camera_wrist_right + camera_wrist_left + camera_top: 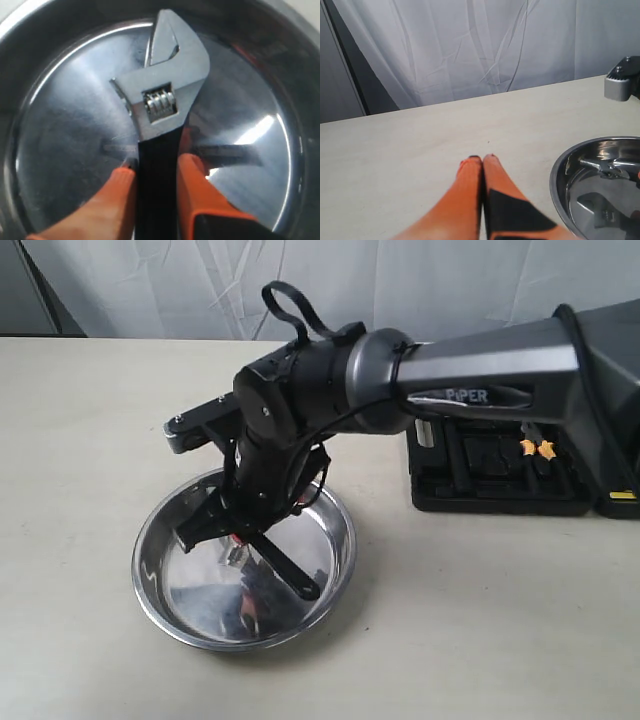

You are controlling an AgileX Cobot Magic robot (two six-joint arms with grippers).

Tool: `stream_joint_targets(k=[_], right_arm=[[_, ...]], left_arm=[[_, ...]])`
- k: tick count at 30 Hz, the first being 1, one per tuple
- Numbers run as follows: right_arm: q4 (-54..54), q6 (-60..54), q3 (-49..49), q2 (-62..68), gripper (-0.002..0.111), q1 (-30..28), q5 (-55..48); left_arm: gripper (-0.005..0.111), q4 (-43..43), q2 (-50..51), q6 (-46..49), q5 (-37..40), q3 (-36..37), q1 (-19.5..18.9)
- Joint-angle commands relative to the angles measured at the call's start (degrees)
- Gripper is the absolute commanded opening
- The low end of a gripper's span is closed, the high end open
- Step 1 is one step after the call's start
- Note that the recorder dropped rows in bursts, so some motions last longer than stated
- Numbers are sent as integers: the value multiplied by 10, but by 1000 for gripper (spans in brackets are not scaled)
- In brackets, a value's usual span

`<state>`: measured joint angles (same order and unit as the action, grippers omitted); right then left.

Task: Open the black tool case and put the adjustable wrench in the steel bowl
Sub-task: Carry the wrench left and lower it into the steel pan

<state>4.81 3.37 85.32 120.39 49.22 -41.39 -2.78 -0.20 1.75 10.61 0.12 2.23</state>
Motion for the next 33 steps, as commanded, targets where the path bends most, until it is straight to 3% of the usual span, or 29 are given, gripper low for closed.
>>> stream_joint_targets(k=[1, 4, 10, 12, 15, 19, 24, 33], right_arm=[[-1, 1, 0, 17, 0, -1, 27], [-4, 1, 0, 26, 4, -1, 26], [-4, 1, 0, 25, 37, -1, 22], [-4, 1, 1, 21, 42, -1, 8], [-10, 1, 1, 9, 33, -1, -17], [-25, 1, 0, -29, 0, 1, -58], [-34, -2, -29, -116, 0, 11, -74], [-24, 2, -165, -351, 0, 42, -97]], left_arm=[[0, 1, 2, 0, -3, -1, 2], [0, 1, 2, 0, -3, -1, 2], [0, 1, 2, 0, -3, -1, 2], [0, 1, 2, 0, -3, -1, 2], [0, 1, 2, 0, -3, -1, 2], [0, 1, 2, 0, -3, -1, 2], [0, 1, 2, 0, -3, -1, 2], [0, 1, 2, 0, -3, -1, 2]])
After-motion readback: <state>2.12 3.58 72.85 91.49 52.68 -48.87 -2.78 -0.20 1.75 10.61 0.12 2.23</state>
